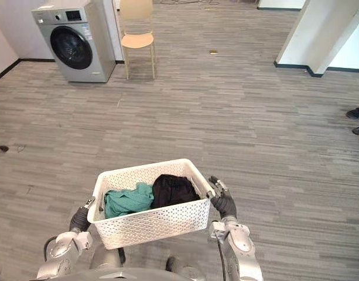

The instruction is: Pick up the laundry basket with both hands and put the clothes into the washing machine.

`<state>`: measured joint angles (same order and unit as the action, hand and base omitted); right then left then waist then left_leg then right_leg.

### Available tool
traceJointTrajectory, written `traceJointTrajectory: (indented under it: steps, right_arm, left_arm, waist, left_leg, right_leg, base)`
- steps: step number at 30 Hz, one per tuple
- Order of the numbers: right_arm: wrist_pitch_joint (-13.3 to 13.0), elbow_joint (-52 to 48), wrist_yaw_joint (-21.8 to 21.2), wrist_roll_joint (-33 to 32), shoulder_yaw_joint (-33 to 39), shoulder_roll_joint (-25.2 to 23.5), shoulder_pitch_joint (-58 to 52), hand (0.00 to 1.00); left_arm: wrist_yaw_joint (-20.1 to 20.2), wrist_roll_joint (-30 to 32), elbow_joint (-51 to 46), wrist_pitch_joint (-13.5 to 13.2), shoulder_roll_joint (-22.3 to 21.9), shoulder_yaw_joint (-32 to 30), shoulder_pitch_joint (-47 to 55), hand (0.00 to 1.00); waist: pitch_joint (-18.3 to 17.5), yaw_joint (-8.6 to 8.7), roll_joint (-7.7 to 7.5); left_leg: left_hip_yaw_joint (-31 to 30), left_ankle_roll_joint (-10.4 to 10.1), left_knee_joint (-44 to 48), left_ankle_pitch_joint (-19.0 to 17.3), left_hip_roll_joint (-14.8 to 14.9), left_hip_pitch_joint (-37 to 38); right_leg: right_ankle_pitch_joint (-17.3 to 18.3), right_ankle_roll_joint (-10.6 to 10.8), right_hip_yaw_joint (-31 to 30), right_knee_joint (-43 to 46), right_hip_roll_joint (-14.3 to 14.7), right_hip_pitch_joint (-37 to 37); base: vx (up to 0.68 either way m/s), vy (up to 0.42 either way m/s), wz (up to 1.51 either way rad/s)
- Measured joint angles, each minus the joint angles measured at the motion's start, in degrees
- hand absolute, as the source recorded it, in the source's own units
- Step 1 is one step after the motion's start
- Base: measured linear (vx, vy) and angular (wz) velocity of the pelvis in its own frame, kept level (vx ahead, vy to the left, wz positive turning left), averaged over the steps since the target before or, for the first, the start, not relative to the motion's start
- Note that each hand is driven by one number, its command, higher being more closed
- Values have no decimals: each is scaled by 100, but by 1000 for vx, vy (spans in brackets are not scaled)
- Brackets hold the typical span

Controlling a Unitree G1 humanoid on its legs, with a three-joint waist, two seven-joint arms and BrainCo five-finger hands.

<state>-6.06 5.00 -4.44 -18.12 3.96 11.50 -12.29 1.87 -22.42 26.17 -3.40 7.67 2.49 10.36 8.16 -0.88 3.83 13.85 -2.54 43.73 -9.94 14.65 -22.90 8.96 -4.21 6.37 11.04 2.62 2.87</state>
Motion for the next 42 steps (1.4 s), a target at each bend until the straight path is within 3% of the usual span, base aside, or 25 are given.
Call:
traceJointTrajectory:
  steps: [2, 4, 7, 8, 9, 11, 13, 14, 17, 18, 19, 21, 22, 25, 27, 28, 30, 32, 34, 36, 38, 39, 40, 41, 42]
  right_arm:
    - [-10, 12, 1, -1, 96, 35, 15, 100]
    - [-2, 57, 6, 3, 150, 134, 35, 100]
    - [22, 68, 4, 41, 94, -114, 20, 100]
    - [21, 102, 7, 51, 141, -220, 10, 100]
    - [24, 139, 7, 55, 190, -289, -2, 100]
    - [25, 221, 1, 55, 193, -376, -59, 100]
    - [23, 279, -22, 62, 186, -423, -84, 100]
    - [23, 271, -56, 62, 179, -420, -162, 100]
    - [23, 183, -52, 53, 181, -422, -293, 100]
    - [25, 65, -38, 52, 202, -405, -364, 100]
    - [23, -169, -23, 52, 237, -413, -518, 100]
    - [17, -263, -35, 51, 284, -420, -594, 100]
    - [27, -266, -21, 53, 326, -383, -614, 100]
    - [40, -312, 4, 52, 455, -292, -625, 100]
    - [82, -429, 3, 49, 444, -154, -638, 100]
    - [85, -426, 3, 48, 456, -122, -625, 100]
    - [84, -430, 21, 37, 476, -187, -581, 100]
    - [84, -590, 114, 26, 445, -201, -593, 100]
    - [57, -675, 137, -3, 438, -188, -486, 100]
    - [8, -609, 142, -8, 404, -158, -277, 100]
    - [-1, -540, 140, -5, 380, -71, -247, 100]
    - [5, -281, 141, 0, 342, -117, -206, 100]
    - [7, -115, 143, 1, 330, -180, -224, 100]
    - [11, -37, 143, 3, 322, -203, -223, 100]
    - [31, 83, 142, 6, 291, -261, -225, 100]
  left_arm:
    - [11, 5, -33, 0, -151, -19, 11, 100]
    - [-4, 8, -109, 1, -271, -34, 12, 100]
    - [-46, 12, -322, 1, -170, -194, 124, 100]
    - [-81, 20, -426, 1, -157, -221, 64, 100]
    - [-106, 22, -580, 1, -126, -226, 56, 100]
    - [-140, 19, -651, 3, -62, -127, 57, 100]
    - [-155, 23, -653, 2, 64, -112, 46, 100]
    - [-155, 27, -655, -10, 116, -95, 28, 100]
    - [-158, 27, -704, -52, 236, 64, -152, 100]
    - [-169, 27, -708, -55, 259, 131, -238, 100]
    - [-189, 27, -709, -59, 271, 191, -311, 100]
    - [-192, 37, -708, -89, 332, 259, -344, 100]
    - [-193, 91, -603, -82, 269, 294, -343, 100]
    - [-227, 237, -512, -74, -86, 267, -346, 100]
    - [-228, 231, -479, -84, -125, 262, -363, 100]
    - [-219, 229, -466, -84, -121, 296, -364, 100]
    - [-178, 224, -367, -83, -64, 326, -355, 100]
    - [-179, 217, -357, -86, -72, 321, -351, 100]
    - [-179, 153, -351, -88, -84, 310, -350, 100]
    - [-178, 114, -343, -87, -108, 217, -351, 100]
    - [-187, 114, -344, -86, -154, 176, -356, 100]
    - [-219, 115, -340, -84, -112, 159, -350, 100]
    - [-257, 114, -335, -83, -105, 157, -331, 100]
    - [-268, 114, -335, -83, -108, 147, -328, 100]
    - [-284, 113, -335, -81, -82, 134, -328, 100]
  waist:
    - [-119, -14, 115]
    - [-189, -100, 337]
    - [-529, -143, -221]
    - [-479, -116, -490]
    - [-377, -97, -686]
    - [-358, 27, -763]
    - [-327, 87, -773]
    - [-256, 155, -598]
    - [-201, 421, -483]
    - [-212, 494, -484]
    - [-246, 523, -451]
    - [-360, 536, -620]
    - [-403, 530, -496]
    - [-478, 503, 14]
    - [-391, 374, 258]
    - [-355, 314, 261]
    - [-132, 238, 58]
    - [-113, 147, -30]
    - [-117, 110, -55]
    - [-136, 76, -68]
    - [-202, 67, 22]
    - [-283, 48, -150]
    - [-404, 47, -313]
    - [-449, 45, -391]
    - [-501, 100, -588]
  left_leg:
    - [6, -357, -2747, 524, -238, 182]
    - [-134, -482, -3627, 755, -176, 115]
    - [70, 298, -2886, 1763, -736, 94]
    - [200, 447, -2275, 1231, -931, 95]
    - [235, 497, -1965, 726, -1138, 355]
    - [94, 596, -1919, 186, -1376, 885]
    - [-63, 656, -2200, -153, -1487, 1588]
    - [-233, 603, -2557, -241, -1517, 2102]
    - [-651, 489, -3121, -369, -1510, 2919]
    - [-804, 391, -3274, -469, -1471, 3156]
    - [-944, 269, -3381, -650, -1433, 3361]
    - [-1134, 95, -3432, -997, -1394, 3772]
    - [-1247, 72, -3272, -1167, -1195, 4008]
    - [-1336, -230, -1170, -887, -577, 3302]
    - [-1523, -707, 2160, 969, -56, 1870]
    - [-1536, -667, 2870, 948, -57, 1610]
    - [-1171, -104, 4218, 567, -87, 787]
    - [-677, 204, 3789, 292, 167, 276]
    - [-316, 212, 2265, 98, 272, -59]
    - [-378, -57, -1332, 240, -20, 51]
    - [-697, -387, -3395, 722, -107, 275]
    - [-562, -500, -3157, 1393, -329, 319]
    - [-456, -381, -2814, 1571, -516, 264]
    - [-405, -270, -2516, 1591, -607, 194]
    - [-275, -32, -1938, 1100, -829, 164]
  right_leg:
    - [293, 105, -169, -92, -6, 229]
    - [638, 300, -407, -31, 64, 475]
    - [1429, 812, -768, 1152, -711, 351]
    - [1303, 1016, -776, 2270, -1051, 16]
    - [636, 1296, -749, 3506, -1325, -333]
    - [-844, 1440, -812, 5039, -1452, -859]
    - [-341, 1208, -865, 6049, -1217, -1508]
    - [-20, 1000, -733, 6029, -1024, -1905]
    - [246, 902, -379, 4739, -944, -2798]
    - [104, 854, -283, 3339, -998, -2884]
    - [-231, 801, -218, 1722, -1083, -2868]
    - [-759, 752, -325, 304, -1151, -2792]
    - [-1629, 764, -332, 605, -1046, -2701]
    - [-878, 579, 24, 1324, -599, -2531]
    - [-320, 214, 245, 1454, -237, -1907]
    - [-237, 188, 228, 1443, -174, -1701]
    - [67, 177, 97, 1137, -140, -692]
    - [202, 227, -64, 741, -137, -182]
    - [429, 265, -242, 603, -224, 8]
    - [774, 474, -521, 610, -450, 78]
    - [1040, 696, -706, 596, -546, 176]
    - [1248, 835, -830, 618, -890, 365]
    - [1267, 916, -965, 785, -1072, 411]
    - [1265, 917, -1069, 1058, -1211, 318]
    - [1101, 985, -1195, 1985, -1493, 18]
  base:
    - [641, 159, -49]
    - [652, 271, -66]
    - [753, 322, -57]
    - [780, 301, -2]
    - [756, 323, 20]
    - [768, 251, 46]
    - [737, 151, 40]
    - [516, 47, 60]
    - [639, -17, 84]
    - [662, -116, 88]
    - [679, -150, 84]
    - [860, -282, 67]
    - [995, -357, 52]
    - [754, -306, 27]
    - [667, -210, -13]
    - [634, -118, -38]
    - [605, -86, -23]
    - [644, -28, -28]
    - [542, 103, -42]
    - [552, 278, -56]
    - [552, 350, -53]
    - [638, 378, -46]
    - [668, 367, -38]
    - [688, 342, -19]
    - [674, 369, 14]
